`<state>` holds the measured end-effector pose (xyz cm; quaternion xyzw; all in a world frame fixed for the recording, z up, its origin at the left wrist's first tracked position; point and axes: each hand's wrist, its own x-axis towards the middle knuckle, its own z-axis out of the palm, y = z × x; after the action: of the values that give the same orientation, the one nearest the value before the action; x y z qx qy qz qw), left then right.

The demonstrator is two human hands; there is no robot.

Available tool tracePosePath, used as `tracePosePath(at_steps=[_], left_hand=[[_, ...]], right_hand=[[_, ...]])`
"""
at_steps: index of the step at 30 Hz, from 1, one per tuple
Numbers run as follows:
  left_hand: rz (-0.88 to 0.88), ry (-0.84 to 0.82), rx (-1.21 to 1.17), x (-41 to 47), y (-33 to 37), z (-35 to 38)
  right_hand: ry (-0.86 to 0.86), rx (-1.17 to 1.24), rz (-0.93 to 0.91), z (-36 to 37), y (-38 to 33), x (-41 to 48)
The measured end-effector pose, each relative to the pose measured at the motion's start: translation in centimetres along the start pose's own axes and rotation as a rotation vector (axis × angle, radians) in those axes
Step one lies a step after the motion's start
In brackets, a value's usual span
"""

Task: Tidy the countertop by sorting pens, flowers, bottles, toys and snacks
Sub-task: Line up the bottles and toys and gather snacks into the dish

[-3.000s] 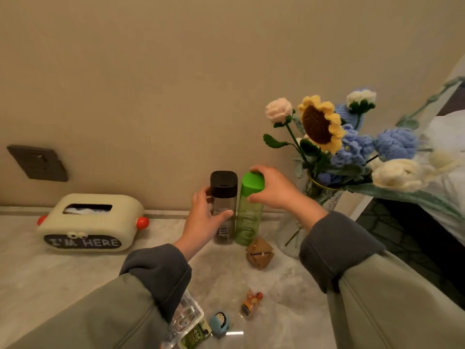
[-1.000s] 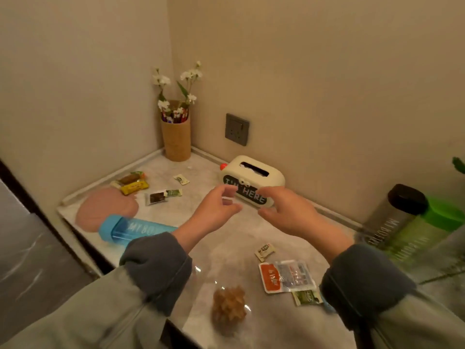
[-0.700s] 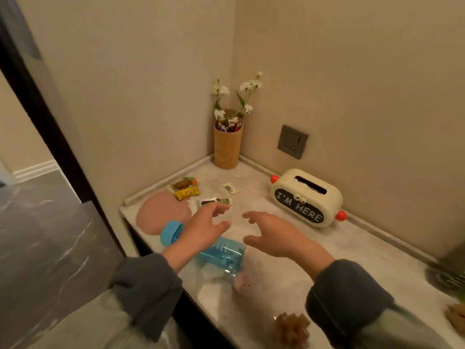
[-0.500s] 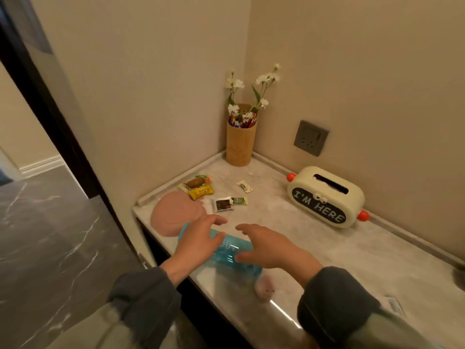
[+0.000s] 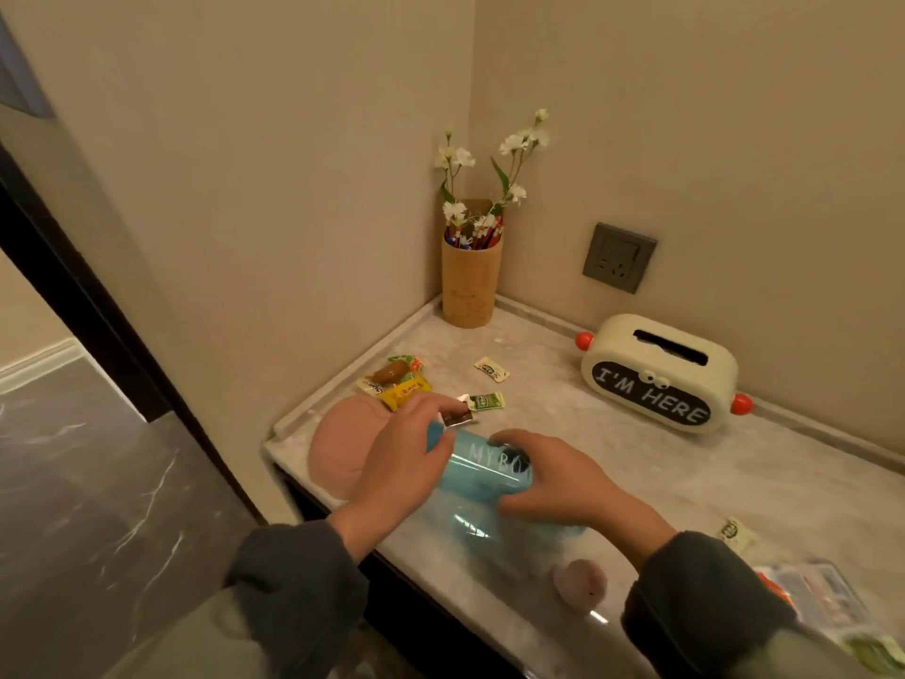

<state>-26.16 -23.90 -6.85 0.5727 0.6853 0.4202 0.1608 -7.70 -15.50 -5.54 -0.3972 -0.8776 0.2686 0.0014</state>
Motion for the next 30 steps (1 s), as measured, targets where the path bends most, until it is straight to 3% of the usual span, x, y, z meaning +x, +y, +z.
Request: tracePosePath(at_steps=[5,11,18,22,30], left_hand=[[-0.023,0.094,-0.201,4.0,3.3,1.6],[-0.089,-0.104,-0.521,7.5,9.4,6.3],[-0.036,-0.282,-0.795,8.9,17.4,14.0],[-0.111,-0.338,-0.89,8.1,23.1,18.2],[-0.153,-0.495,-0.831,8.5,30.0,26.2]], right_hand=[[0.3,0.073,0.085,-3.0,1.0,-1.7],[0.603,0.201,0.216,-5.5,3.6,-5.7],[0.739,0.26,0.389,-9.1,8.9,-12.1],[0.789,0.26,0.493,-11.2,11.8,-15.6],[0.834,0.244,0.555,-15.2,17.4,-20.5]])
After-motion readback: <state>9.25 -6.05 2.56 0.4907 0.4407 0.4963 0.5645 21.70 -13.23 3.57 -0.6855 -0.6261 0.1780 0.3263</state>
